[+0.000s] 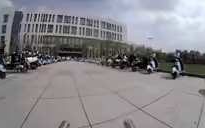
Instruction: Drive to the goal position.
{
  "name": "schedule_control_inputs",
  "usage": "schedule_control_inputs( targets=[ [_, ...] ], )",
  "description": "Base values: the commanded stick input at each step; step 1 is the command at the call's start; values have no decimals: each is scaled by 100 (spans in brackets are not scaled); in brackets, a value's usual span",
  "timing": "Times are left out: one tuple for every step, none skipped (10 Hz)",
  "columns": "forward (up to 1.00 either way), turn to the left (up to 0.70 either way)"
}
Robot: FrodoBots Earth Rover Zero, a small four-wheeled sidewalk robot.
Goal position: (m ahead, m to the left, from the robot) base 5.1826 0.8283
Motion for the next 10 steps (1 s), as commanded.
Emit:
schedule_control_inputs(
  targets=[
    [2, 0],
    [55, 0],
    [100, 0],
    [100, 39],
    [100, 30],
    [100, 11],
    [100, 0],
    [100, 0],
    [100, 29],
    [100, 18]
  ],
)
